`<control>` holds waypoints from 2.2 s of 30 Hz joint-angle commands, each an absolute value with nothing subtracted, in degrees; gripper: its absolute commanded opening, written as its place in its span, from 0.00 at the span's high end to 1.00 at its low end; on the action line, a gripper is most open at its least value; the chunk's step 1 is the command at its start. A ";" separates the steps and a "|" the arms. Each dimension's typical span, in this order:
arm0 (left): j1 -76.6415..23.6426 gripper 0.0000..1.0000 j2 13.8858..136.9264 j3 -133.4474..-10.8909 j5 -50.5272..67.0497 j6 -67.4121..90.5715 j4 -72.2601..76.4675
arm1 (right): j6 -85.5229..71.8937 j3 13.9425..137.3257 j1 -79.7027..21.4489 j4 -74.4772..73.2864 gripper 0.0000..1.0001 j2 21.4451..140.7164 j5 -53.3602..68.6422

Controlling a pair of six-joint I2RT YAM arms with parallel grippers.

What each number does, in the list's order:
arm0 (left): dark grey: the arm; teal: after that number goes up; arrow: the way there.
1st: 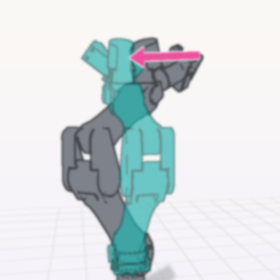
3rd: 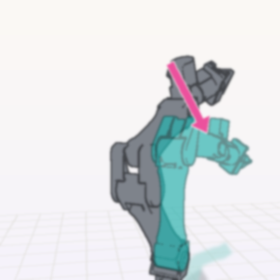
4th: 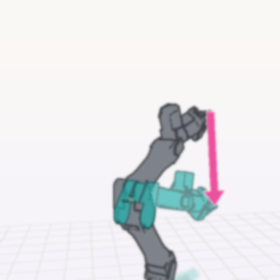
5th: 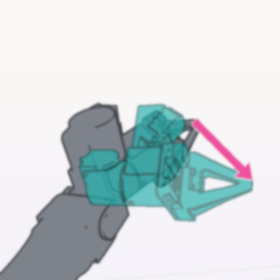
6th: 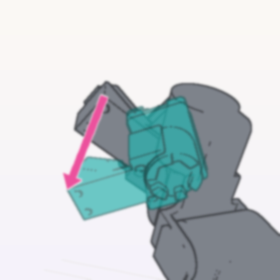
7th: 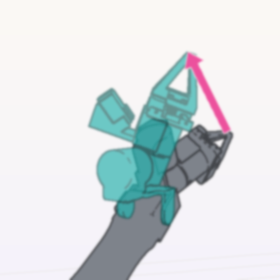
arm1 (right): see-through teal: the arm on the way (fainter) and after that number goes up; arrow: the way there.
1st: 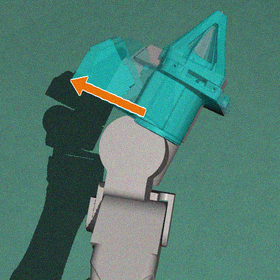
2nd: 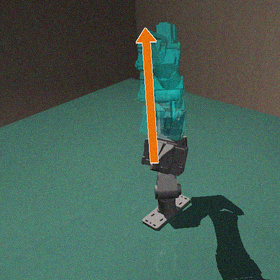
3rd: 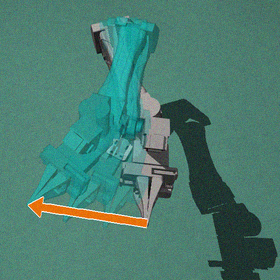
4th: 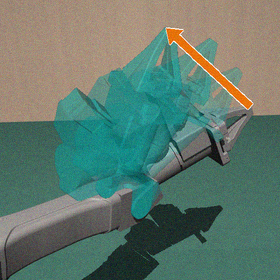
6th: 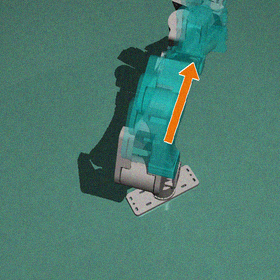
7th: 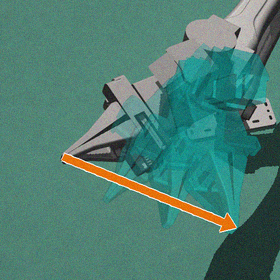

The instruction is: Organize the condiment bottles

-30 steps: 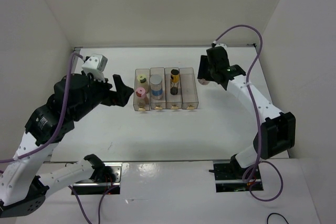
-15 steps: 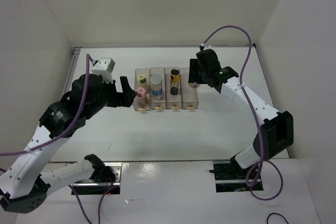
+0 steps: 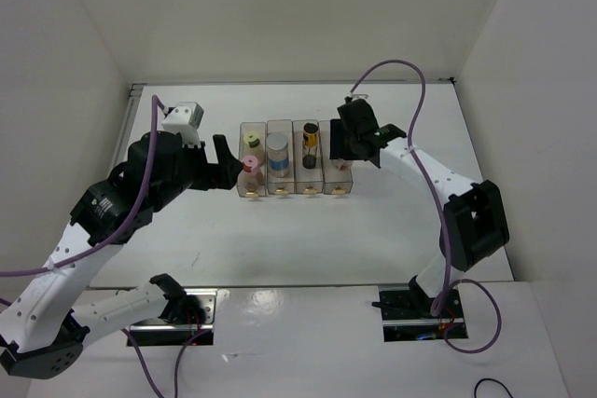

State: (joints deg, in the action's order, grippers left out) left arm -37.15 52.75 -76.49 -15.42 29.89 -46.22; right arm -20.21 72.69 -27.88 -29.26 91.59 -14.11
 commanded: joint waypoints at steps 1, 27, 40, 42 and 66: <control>-36.83 0.01 52.21 -76.55 -16.17 30.59 -44.12 | -21.01 72.60 -28.48 -21.71 0.83 91.22 -13.98; -36.83 0.01 51.15 -76.03 -15.64 29.53 -44.12 | -25.31 69.26 -31.11 -18.28 0.83 96.42 -15.56; -36.83 0.01 50.10 -75.50 -15.12 29.53 -44.12 | -26.89 68.74 -32.26 -19.34 0.65 98.53 -18.37; -36.83 0.01 50.10 -75.50 -15.12 29.53 -44.12 | -26.89 68.73 -32.26 -19.34 0.57 98.53 -18.37; -36.83 0.01 48.52 -75.50 -14.06 29.00 -44.12 | -26.89 70.31 -32.26 -23.37 0.09 98.00 -19.42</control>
